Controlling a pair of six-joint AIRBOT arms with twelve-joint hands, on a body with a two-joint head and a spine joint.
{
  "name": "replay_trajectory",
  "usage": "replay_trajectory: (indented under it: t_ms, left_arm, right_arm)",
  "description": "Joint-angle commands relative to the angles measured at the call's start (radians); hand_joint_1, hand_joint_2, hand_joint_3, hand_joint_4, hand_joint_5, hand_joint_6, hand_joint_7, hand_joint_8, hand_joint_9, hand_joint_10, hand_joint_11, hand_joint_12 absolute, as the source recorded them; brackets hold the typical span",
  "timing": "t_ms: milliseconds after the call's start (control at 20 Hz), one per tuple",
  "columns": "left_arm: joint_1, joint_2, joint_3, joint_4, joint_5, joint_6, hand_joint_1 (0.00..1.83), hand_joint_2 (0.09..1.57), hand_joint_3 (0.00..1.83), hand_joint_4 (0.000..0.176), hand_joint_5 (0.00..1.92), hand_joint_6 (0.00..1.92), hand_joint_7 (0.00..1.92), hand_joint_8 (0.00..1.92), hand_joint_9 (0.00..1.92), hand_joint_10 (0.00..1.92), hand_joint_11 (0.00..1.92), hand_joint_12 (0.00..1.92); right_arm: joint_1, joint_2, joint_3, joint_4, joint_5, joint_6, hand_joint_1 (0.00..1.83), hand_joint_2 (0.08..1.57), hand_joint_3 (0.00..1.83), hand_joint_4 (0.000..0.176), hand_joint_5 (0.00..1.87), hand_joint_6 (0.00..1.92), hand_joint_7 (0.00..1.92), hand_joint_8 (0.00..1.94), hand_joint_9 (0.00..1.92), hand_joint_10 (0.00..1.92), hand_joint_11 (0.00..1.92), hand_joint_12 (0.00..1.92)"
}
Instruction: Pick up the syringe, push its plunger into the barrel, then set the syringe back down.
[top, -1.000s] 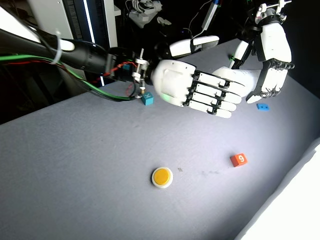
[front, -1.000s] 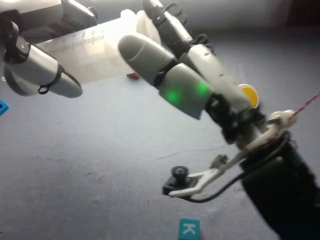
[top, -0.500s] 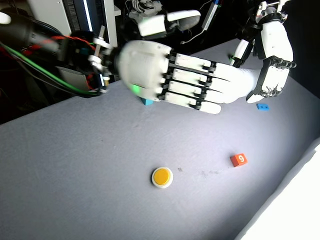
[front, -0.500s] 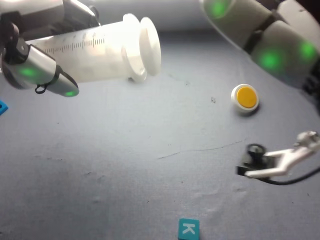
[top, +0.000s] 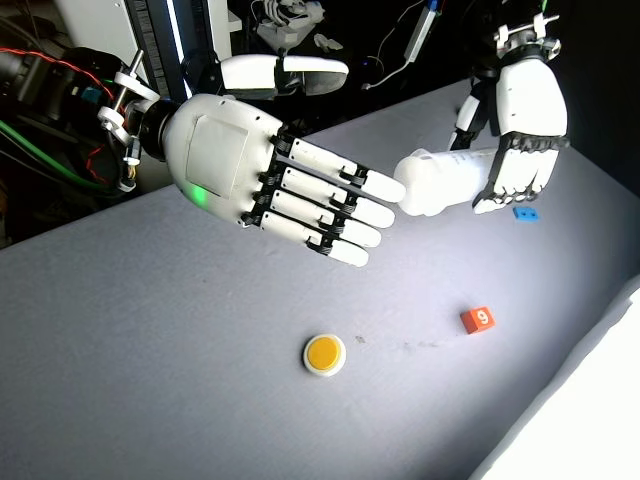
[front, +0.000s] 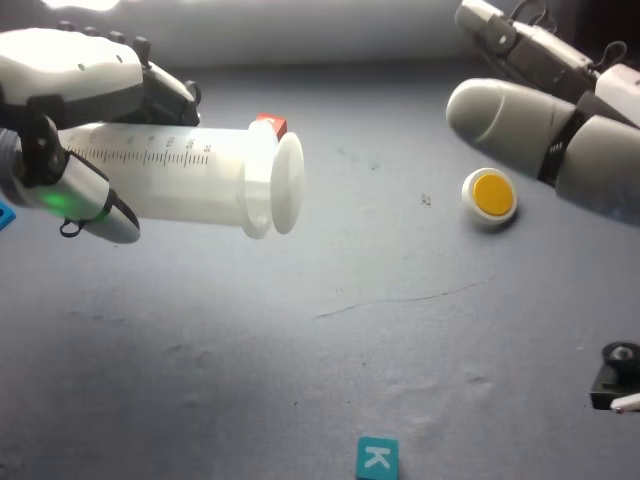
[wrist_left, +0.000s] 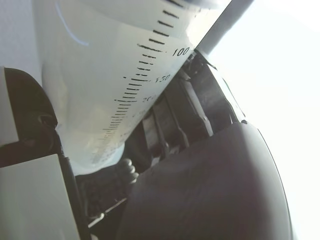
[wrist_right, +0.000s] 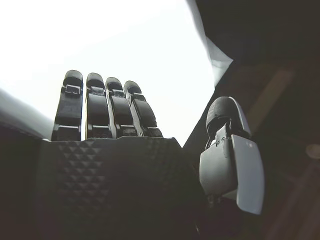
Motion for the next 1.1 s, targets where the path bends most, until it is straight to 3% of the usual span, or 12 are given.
replay_trajectory:
  t_ms: [0,250,400,700,1050]
  left_arm:
    - [-0.004,-0.003,-0.001,0.000,-0.006,-0.002,1.36,1.14,0.00,0.000,0.89,1.25,1.00,0.80,0.82,1.26,0.59,1.27]
    - [0.024,-0.018,-0.010,-0.095,0.149,-0.002,1.36,1.13,0.00,0.000,0.89,1.24,1.01,0.80,0.83,1.26,0.61,1.30]
    - [0.050,-0.031,-0.010,-0.114,0.197,-0.002,1.36,1.14,0.00,0.000,0.89,1.23,1.01,0.81,0.82,1.27,0.59,1.29]
    - [0.121,-0.072,0.003,-0.117,0.233,-0.002,1.36,1.14,0.00,0.000,0.88,1.26,1.00,0.80,0.82,1.27,0.59,1.28]
    - [0.144,-0.147,0.034,-0.118,0.235,-0.002,1.36,1.13,0.00,0.000,0.90,1.22,1.01,0.81,0.84,1.24,0.62,1.27]
  right_arm:
    - [-0.001,0.012,-0.002,-0.043,0.103,-0.012,0.00,1.11,0.00,0.000,0.00,0.00,0.00,0.00,0.00,0.00,0.00,0.00]
    - [-0.081,0.038,-0.001,-0.187,0.086,-0.059,0.00,1.11,0.00,0.000,0.00,0.00,0.00,0.00,0.00,0.00,0.00,0.00]
    - [-0.105,0.049,0.003,-0.194,0.018,-0.097,0.00,1.11,0.00,0.000,0.00,0.00,0.00,0.00,0.00,0.00,0.00,0.00]
    - [-0.117,0.054,0.005,-0.161,-0.009,-0.137,0.00,1.12,0.00,0.000,0.00,0.00,0.00,0.00,0.00,0.00,0.00,0.00]
    - [-0.134,0.053,0.016,-0.161,-0.008,-0.162,0.00,1.12,0.00,0.000,0.00,0.00,0.00,0.00,0.00,0.00,0.00,0.00]
